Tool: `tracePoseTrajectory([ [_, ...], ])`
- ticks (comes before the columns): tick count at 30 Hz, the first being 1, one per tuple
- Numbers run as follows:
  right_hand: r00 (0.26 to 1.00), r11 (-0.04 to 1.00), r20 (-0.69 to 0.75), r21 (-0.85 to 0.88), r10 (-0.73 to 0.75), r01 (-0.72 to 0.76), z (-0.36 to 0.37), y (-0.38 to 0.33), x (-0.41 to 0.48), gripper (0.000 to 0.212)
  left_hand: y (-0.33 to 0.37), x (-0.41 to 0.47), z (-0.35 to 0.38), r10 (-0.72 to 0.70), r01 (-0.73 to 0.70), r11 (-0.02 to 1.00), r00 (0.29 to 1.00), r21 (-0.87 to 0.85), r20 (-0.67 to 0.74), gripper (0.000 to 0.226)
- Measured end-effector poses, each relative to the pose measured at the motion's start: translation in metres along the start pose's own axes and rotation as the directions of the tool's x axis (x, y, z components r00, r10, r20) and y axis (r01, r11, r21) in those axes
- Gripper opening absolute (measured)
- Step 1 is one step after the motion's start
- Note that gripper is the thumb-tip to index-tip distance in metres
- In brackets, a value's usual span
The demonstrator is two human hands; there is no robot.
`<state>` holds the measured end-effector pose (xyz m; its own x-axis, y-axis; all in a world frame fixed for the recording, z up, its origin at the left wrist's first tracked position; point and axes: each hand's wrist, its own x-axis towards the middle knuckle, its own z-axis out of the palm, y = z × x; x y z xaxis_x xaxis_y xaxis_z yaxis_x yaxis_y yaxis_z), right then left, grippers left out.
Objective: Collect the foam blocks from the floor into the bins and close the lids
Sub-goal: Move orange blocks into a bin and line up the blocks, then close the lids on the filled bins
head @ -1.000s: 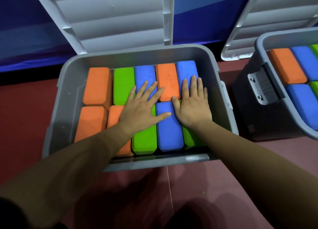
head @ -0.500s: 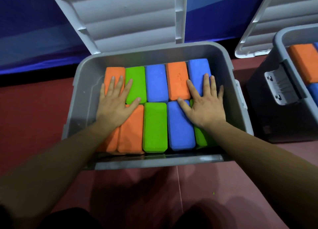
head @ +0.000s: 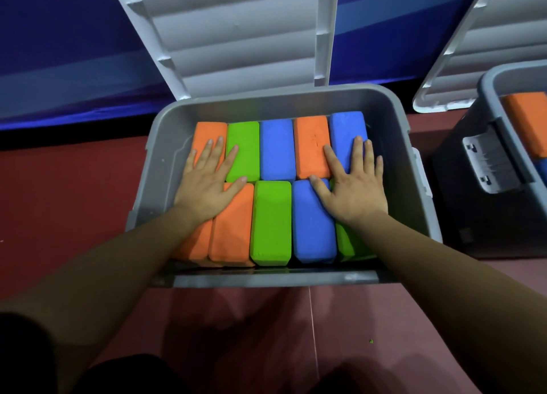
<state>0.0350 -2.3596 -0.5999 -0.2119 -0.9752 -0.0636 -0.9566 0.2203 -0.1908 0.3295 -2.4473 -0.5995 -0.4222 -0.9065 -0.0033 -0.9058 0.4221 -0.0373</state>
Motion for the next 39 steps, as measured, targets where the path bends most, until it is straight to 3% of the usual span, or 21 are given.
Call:
tracePoseTrajectory([
  [3, 0.995, 1.0, 0.099, 0.018, 0.008, -0.01, -0.008, 0.001, 0.001, 0.077, 0.003, 0.0, -0.009, -0.026, 0.026, 1.0, 0.997, 0.002, 0.075, 0.082],
  [5, 0.97, 0.999, 0.241, -0.031, 0.016, -0.009, -0.026, 0.004, 0.006, 0.08, 0.006, 0.003, -0.022, -0.043, 0.051, 0.998, 0.978, -0.035, 0.206, 0.08],
  [7, 0.932, 0.998, 0.36, -0.064, 0.029, -0.007, -0.057, -0.001, 0.01, 0.081, 0.013, 0.004, -0.049, -0.041, 0.092, 0.981, 0.959, -0.17, 0.28, 0.076],
  [8, 0.929, 0.999, 0.369, -0.038, 0.037, -0.025, -0.076, -0.009, 0.011, 0.08, 0.016, 0.001, -0.066, -0.044, 0.107, 0.961, 0.97, -0.256, 0.238, 0.073],
  [13, 0.964, 0.996, 0.264, 0.074, 0.022, -0.043, -0.188, -0.078, 0.004, 0.07, 0.01, -0.005, -0.19, -0.126, 0.148, 0.887, 0.989, -0.438, 0.079, 0.073],
  [20, 0.99, 0.986, 0.137, 0.166, -0.005, -0.018, -0.358, -0.154, 0.028, 0.056, -0.038, 0.026, -0.375, -0.185, 0.172, 0.86, 0.983, -0.48, 0.022, 0.054],
  [24, 0.996, 0.986, 0.089, 0.169, -0.025, 0.01, -0.413, -0.168, 0.069, 0.053, -0.052, 0.066, -0.431, -0.198, 0.16, 0.859, 0.98, -0.486, -0.027, 0.038],
  [28, 0.996, 0.989, 0.069, 0.139, -0.059, 0.049, -0.416, -0.168, 0.123, 0.053, -0.052, 0.119, -0.431, -0.214, 0.19, 0.871, 0.977, -0.454, -0.004, 0.038],
  [35, 0.978, 0.98, 0.063, 0.021, -0.2, 0.199, -0.334, -0.153, 0.23, 0.053, -0.069, 0.203, -0.342, -0.212, 0.219, 0.948, 0.976, -0.231, 0.057, 0.057],
  [39, 0.967, 0.964, 0.033, -0.074, -0.254, 0.256, -0.301, -0.144, 0.256, 0.051, -0.078, 0.22, -0.305, -0.252, 0.263, 0.94, 0.965, -0.216, 0.079, 0.061],
])
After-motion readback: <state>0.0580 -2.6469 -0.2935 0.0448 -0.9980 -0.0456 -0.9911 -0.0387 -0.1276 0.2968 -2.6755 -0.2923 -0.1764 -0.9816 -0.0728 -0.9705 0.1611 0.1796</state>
